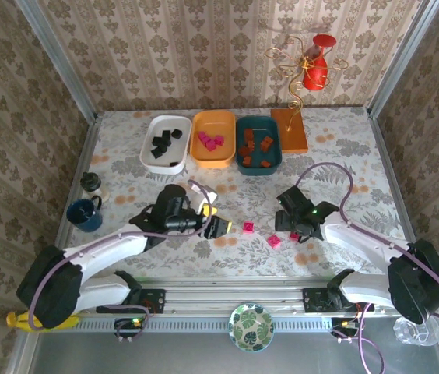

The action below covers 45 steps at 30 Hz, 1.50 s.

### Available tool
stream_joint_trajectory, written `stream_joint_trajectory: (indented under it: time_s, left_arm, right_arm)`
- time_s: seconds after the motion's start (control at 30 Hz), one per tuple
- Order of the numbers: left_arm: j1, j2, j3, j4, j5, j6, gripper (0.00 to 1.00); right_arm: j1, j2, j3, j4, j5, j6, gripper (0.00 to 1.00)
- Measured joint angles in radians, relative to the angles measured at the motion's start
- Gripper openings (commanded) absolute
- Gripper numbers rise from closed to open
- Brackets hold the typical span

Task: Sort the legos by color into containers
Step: Pick up the lego from the bottom-right of the table.

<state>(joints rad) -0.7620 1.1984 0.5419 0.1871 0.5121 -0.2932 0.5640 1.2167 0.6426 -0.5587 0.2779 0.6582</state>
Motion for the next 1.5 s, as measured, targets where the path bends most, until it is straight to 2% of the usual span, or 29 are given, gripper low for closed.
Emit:
stream_joint_trajectory:
  time_s: [0.13,0.23,0.37,0.57,0.87,1.23,1.4,1.5]
  left_arm:
    - [-0.07,0.087,0.05,0.0,-0.016,0.026,0.87]
    - [-0.101,0.13,0.069,0.0,-0.031,0.034,0.87]
    - [-0.109,0.151,0.086,0.0,-0.05,0.041,0.87]
    - [-0.109,0.145,0.091,-0.001,-0.089,0.048,0.87]
    - [-0.108,0.072,0.091,-0.016,-0.146,0.064,0.87]
    - [-0.08,0.026,0.06,-0.023,-0.171,0.078,0.88]
    - [-0.05,0.002,0.039,-0.023,-0.19,0.077,0.88]
    - [-0.016,-0.025,0.018,-0.022,-0.223,0.053,0.88]
  right_arm:
    - [0.004,0.016,-0.038,0.001,0.004,0.047,0.73]
    - [0.004,0.024,-0.059,0.005,0.002,0.07,0.62]
    - [0.004,0.024,-0.071,0.01,-0.001,0.087,0.49]
    - [0.004,0.037,-0.072,0.019,-0.002,0.085,0.42]
    - [0.003,0.058,-0.068,0.034,-0.009,0.078,0.36]
    - [-0.048,0.08,-0.028,0.117,-0.1,0.028,0.29]
    - [-0.049,0.089,0.083,0.202,-0.114,0.011,0.29]
    - [-0.048,0.196,0.222,0.283,-0.137,0.003,0.3]
